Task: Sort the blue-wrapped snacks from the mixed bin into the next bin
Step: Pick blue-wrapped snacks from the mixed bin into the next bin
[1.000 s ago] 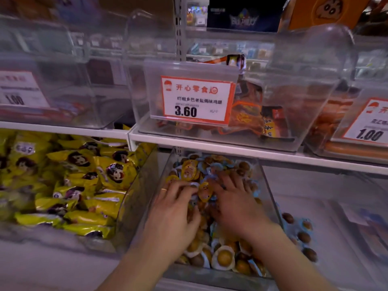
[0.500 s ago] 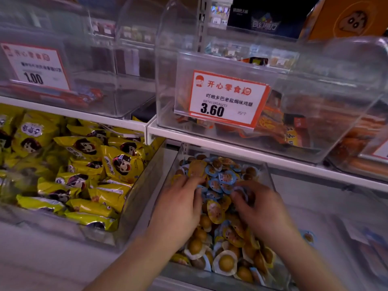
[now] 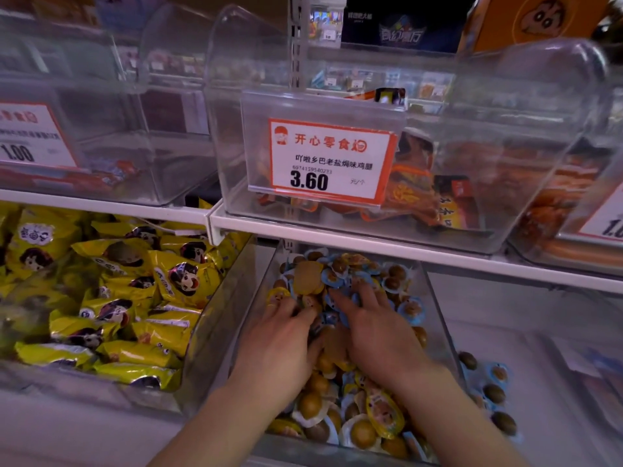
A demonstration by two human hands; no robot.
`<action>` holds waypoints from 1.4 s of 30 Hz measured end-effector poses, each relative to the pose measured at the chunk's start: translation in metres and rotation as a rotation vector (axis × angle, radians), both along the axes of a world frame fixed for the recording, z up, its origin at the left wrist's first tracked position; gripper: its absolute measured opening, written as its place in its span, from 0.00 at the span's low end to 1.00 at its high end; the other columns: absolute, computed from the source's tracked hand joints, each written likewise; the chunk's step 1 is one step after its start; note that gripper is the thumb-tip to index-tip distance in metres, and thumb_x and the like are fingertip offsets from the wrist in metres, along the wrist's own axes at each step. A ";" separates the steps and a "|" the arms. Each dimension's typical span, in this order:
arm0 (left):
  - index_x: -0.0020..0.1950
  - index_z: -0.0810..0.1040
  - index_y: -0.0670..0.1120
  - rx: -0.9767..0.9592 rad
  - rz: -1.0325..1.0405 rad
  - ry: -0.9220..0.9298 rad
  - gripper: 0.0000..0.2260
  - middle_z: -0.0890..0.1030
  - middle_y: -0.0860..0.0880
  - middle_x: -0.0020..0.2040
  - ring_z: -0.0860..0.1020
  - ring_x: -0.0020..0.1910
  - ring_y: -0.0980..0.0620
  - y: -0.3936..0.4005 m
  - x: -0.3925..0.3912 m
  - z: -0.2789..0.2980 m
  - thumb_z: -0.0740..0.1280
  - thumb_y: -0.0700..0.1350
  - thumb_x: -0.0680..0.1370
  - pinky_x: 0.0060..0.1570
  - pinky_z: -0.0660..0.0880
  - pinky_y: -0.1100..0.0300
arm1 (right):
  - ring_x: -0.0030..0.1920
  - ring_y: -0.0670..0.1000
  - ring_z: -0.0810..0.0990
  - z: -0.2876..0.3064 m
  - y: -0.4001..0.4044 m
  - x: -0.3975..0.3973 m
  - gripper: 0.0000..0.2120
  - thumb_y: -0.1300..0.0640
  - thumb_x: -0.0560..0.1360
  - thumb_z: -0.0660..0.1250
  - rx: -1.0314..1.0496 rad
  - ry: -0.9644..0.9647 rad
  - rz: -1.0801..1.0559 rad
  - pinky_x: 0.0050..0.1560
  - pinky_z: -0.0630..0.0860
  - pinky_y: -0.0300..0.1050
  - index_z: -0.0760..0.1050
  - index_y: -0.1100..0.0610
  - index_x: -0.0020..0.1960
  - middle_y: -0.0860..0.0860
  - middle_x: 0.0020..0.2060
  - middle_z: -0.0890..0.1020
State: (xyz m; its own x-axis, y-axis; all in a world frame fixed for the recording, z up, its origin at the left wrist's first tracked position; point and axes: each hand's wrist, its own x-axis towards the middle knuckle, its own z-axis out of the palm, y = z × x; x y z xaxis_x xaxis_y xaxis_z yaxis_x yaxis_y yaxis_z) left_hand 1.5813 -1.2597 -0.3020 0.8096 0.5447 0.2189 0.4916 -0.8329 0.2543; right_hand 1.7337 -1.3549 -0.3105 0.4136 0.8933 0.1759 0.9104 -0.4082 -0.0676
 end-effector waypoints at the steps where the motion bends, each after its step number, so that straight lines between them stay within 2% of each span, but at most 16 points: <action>1: 0.68 0.71 0.57 0.000 -0.001 -0.015 0.18 0.71 0.54 0.62 0.70 0.62 0.49 0.000 -0.001 0.000 0.60 0.60 0.79 0.60 0.72 0.53 | 0.71 0.61 0.64 0.002 0.000 -0.001 0.27 0.48 0.80 0.61 0.020 0.009 0.009 0.56 0.79 0.54 0.59 0.44 0.77 0.55 0.73 0.60; 10: 0.49 0.77 0.53 -0.101 -0.016 -0.340 0.05 0.76 0.57 0.48 0.72 0.48 0.56 -0.003 -0.003 0.006 0.62 0.50 0.81 0.47 0.71 0.58 | 0.45 0.56 0.81 0.015 -0.013 -0.017 0.13 0.54 0.71 0.71 0.192 -0.040 0.147 0.36 0.77 0.49 0.77 0.53 0.55 0.50 0.54 0.77; 13: 0.48 0.77 0.56 -0.312 0.031 -0.514 0.04 0.80 0.61 0.45 0.77 0.44 0.63 -0.003 0.000 0.009 0.63 0.49 0.81 0.41 0.71 0.68 | 0.41 0.52 0.80 0.017 -0.015 -0.019 0.08 0.53 0.71 0.70 0.286 0.151 0.011 0.36 0.75 0.45 0.73 0.50 0.48 0.48 0.46 0.79; 15: 0.48 0.77 0.58 -0.459 0.075 -0.635 0.05 0.81 0.61 0.43 0.78 0.43 0.66 -0.003 0.001 0.013 0.64 0.49 0.81 0.39 0.70 0.74 | 0.36 0.44 0.78 0.020 -0.015 -0.021 0.06 0.56 0.73 0.69 0.446 0.353 -0.068 0.33 0.71 0.34 0.74 0.48 0.47 0.45 0.42 0.80; 17: 0.46 0.77 0.58 -0.576 0.118 -0.775 0.06 0.82 0.60 0.41 0.78 0.43 0.68 -0.004 0.002 0.020 0.64 0.49 0.81 0.38 0.70 0.76 | 0.30 0.43 0.78 0.029 -0.017 -0.027 0.07 0.59 0.76 0.66 0.637 0.655 -0.179 0.28 0.69 0.31 0.77 0.47 0.47 0.47 0.40 0.82; 19: 0.45 0.78 0.59 -0.634 0.107 -0.887 0.07 0.82 0.60 0.40 0.79 0.41 0.66 -0.012 0.004 0.027 0.64 0.50 0.81 0.37 0.70 0.76 | 0.33 0.49 0.82 0.040 -0.022 -0.034 0.09 0.59 0.78 0.64 0.810 1.212 -0.309 0.27 0.73 0.37 0.83 0.51 0.48 0.54 0.43 0.85; 21: 0.47 0.78 0.58 -0.621 0.029 -0.926 0.06 0.82 0.62 0.43 0.80 0.42 0.65 -0.029 0.010 0.032 0.63 0.50 0.81 0.38 0.71 0.74 | 0.40 0.57 0.84 0.053 -0.030 -0.044 0.13 0.53 0.79 0.62 0.822 1.826 -0.265 0.31 0.77 0.45 0.83 0.58 0.54 0.58 0.47 0.85; 22: 0.48 0.78 0.57 -0.614 -0.020 -0.931 0.06 0.82 0.61 0.43 0.80 0.43 0.64 -0.038 0.015 0.033 0.63 0.49 0.82 0.39 0.72 0.73 | 0.44 0.59 0.85 0.059 -0.034 -0.047 0.18 0.48 0.80 0.61 0.776 2.030 -0.198 0.36 0.79 0.48 0.82 0.60 0.56 0.59 0.49 0.85; 24: 0.49 0.79 0.57 -0.618 -0.105 -0.916 0.07 0.83 0.58 0.44 0.82 0.45 0.61 -0.054 0.023 0.033 0.64 0.46 0.82 0.43 0.75 0.69 | 0.48 0.57 0.85 0.064 -0.043 -0.050 0.23 0.43 0.81 0.59 0.754 2.183 -0.082 0.44 0.81 0.50 0.85 0.59 0.51 0.58 0.48 0.86; 26: 0.52 0.79 0.57 -0.622 -0.164 -0.859 0.07 0.83 0.58 0.47 0.82 0.49 0.59 -0.064 0.030 0.030 0.65 0.44 0.82 0.48 0.77 0.65 | 0.44 0.54 0.86 0.065 -0.050 -0.048 0.21 0.45 0.80 0.61 0.839 2.169 -0.087 0.40 0.81 0.48 0.85 0.58 0.45 0.56 0.43 0.86; 30: 0.50 0.81 0.54 -0.643 -0.179 -0.783 0.12 0.83 0.60 0.47 0.80 0.50 0.63 -0.066 0.036 0.021 0.66 0.36 0.80 0.50 0.72 0.71 | 0.43 0.51 0.84 0.055 -0.066 -0.034 0.11 0.54 0.79 0.67 0.916 1.813 -0.252 0.33 0.78 0.44 0.81 0.61 0.55 0.58 0.49 0.86; 32: 0.46 0.82 0.52 -0.763 -0.116 -0.775 0.12 0.84 0.58 0.46 0.81 0.48 0.61 -0.064 0.039 0.019 0.66 0.35 0.79 0.49 0.73 0.70 | 0.41 0.48 0.84 0.052 -0.070 -0.031 0.09 0.55 0.79 0.69 0.842 1.648 -0.250 0.33 0.78 0.44 0.78 0.60 0.54 0.53 0.44 0.85; 35: 0.44 0.83 0.50 -0.879 -0.030 -0.772 0.13 0.85 0.56 0.45 0.82 0.47 0.60 -0.054 0.038 0.019 0.66 0.33 0.78 0.47 0.73 0.72 | 0.32 0.41 0.80 0.051 -0.071 -0.033 0.07 0.48 0.79 0.68 0.616 1.097 -0.249 0.29 0.74 0.35 0.74 0.51 0.46 0.45 0.34 0.80; 38: 0.46 0.82 0.52 -0.733 0.015 -0.734 0.12 0.85 0.57 0.45 0.81 0.47 0.62 -0.040 0.032 0.025 0.66 0.35 0.79 0.49 0.75 0.68 | 0.34 0.39 0.78 0.049 -0.070 -0.027 0.08 0.44 0.78 0.68 0.642 0.684 -0.248 0.29 0.67 0.29 0.72 0.46 0.44 0.43 0.35 0.81; 40: 0.50 0.82 0.53 -0.699 0.053 -0.776 0.14 0.84 0.56 0.47 0.81 0.50 0.60 -0.035 0.030 0.027 0.65 0.34 0.79 0.53 0.77 0.62 | 0.35 0.40 0.81 0.053 -0.072 -0.022 0.09 0.46 0.76 0.69 0.755 0.697 -0.272 0.29 0.69 0.31 0.74 0.47 0.42 0.45 0.32 0.81; 42: 0.55 0.81 0.52 -0.760 0.049 -0.847 0.15 0.84 0.54 0.49 0.81 0.52 0.59 -0.040 0.031 0.031 0.63 0.33 0.80 0.58 0.77 0.57 | 0.37 0.50 0.85 0.063 -0.075 -0.022 0.05 0.50 0.76 0.70 0.854 1.072 -0.308 0.26 0.72 0.40 0.79 0.52 0.46 0.50 0.35 0.84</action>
